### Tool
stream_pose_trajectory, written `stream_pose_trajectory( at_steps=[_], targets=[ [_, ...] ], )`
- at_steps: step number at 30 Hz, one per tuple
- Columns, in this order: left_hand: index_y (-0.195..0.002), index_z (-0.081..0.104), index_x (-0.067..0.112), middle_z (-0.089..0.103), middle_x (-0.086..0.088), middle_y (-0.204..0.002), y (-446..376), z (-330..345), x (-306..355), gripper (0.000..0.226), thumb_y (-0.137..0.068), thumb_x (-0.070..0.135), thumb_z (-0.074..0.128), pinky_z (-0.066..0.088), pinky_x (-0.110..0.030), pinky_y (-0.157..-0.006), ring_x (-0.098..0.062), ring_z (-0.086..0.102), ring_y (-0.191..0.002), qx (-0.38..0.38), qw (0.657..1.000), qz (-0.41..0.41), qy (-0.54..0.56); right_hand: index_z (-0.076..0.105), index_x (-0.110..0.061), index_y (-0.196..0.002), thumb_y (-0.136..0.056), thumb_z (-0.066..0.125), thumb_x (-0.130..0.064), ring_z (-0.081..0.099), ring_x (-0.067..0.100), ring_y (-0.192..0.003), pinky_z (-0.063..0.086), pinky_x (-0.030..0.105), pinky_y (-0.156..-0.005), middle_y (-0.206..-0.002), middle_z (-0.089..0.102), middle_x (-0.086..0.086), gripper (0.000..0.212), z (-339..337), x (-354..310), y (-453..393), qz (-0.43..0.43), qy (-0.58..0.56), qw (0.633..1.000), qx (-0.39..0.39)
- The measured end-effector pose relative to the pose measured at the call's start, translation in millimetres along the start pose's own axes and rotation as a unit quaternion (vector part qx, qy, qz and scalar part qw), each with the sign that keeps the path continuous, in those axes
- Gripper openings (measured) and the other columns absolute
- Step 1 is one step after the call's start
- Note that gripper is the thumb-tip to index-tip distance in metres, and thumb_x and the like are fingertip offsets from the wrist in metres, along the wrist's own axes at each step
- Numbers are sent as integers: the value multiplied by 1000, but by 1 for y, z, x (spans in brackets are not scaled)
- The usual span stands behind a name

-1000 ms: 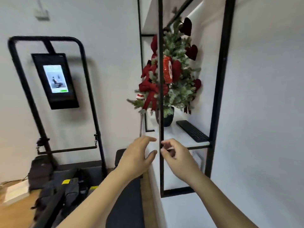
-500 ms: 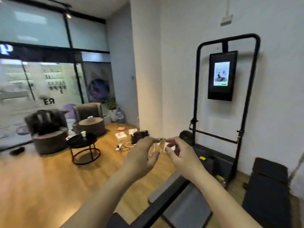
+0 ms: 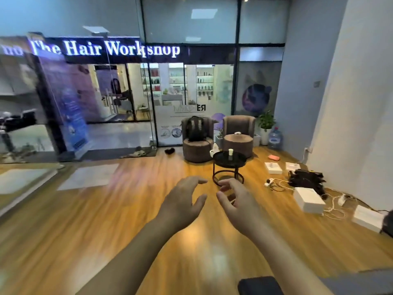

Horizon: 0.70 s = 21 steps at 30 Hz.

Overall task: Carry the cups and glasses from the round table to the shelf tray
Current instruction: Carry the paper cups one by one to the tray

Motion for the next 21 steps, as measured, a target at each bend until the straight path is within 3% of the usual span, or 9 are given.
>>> stream_pose_trajectory(
  at_steps=[9,21],
  targets=[
    [-138,49,33,54,16,-135,-138,21,-141,41,-99,35,60,48,-27,-103,-2,49,-124,-14,999,-34,-20,54,-32,-129,-97,58,-42,60,0,-92,59,23,-76,-115,58,-18,33,112,44,-187,-8,-5,1000,-11],
    [-139,48,31,55,14,-135,-383,70,-299,44,-97,36,62,50,-26,-98,-4,52,-123,-23,999,-30,4,54,-31,-131,-98,58,-42,62,4,-93,61,25,-75,-116,60,-14,35,177,118,-439,27,4,1000,-12]
  ],
)
Point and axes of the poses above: each hand's wrist, its own y-axis away from the middle knuckle, its own z-axis out of the palm, x = y × z, the point moved 1 cm from there along -y, towards the middle knuckle
